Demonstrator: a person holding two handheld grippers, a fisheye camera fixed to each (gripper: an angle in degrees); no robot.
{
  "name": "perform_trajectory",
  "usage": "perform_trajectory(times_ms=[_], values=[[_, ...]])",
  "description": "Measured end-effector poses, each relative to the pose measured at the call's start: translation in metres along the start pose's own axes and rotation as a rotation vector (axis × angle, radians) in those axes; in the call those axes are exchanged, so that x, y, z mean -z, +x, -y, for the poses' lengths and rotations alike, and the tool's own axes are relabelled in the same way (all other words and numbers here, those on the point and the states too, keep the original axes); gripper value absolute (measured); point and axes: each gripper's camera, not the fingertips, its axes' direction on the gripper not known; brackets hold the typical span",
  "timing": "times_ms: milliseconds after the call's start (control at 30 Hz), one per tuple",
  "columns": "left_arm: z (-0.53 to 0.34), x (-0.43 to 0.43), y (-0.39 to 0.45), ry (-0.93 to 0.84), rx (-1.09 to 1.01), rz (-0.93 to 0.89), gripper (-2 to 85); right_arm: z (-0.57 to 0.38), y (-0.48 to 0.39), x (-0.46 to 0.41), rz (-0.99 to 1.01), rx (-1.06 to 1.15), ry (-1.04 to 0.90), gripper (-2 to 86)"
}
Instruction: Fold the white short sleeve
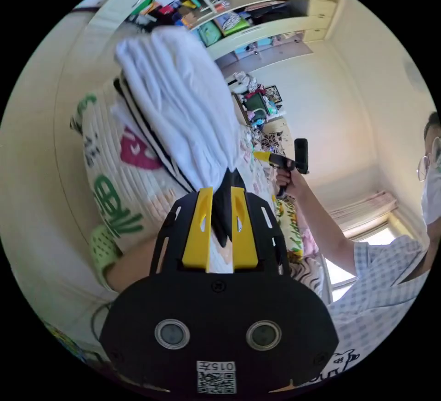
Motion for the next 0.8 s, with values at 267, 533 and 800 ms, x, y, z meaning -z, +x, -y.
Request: perform_trajectory(times_ms=[267,533,800], values=[[-0.011,0.041,0.024,0.005,-0.092,0.058,11.3,-0.017,-0.063,-0.059,0.137,-0.119,0.118,5.3],[-0.057,0.060,0.066,0.055,-0.119,0.172,14.0,-0.057,-0.188,0.006,0.238,-0.007,0.445,0.5],[-0.112,0.047,0.165,0.024,-0.284,0.068,15.3,-0.144,-0.384,0.090,0.220,0.221,0.690,0.0]])
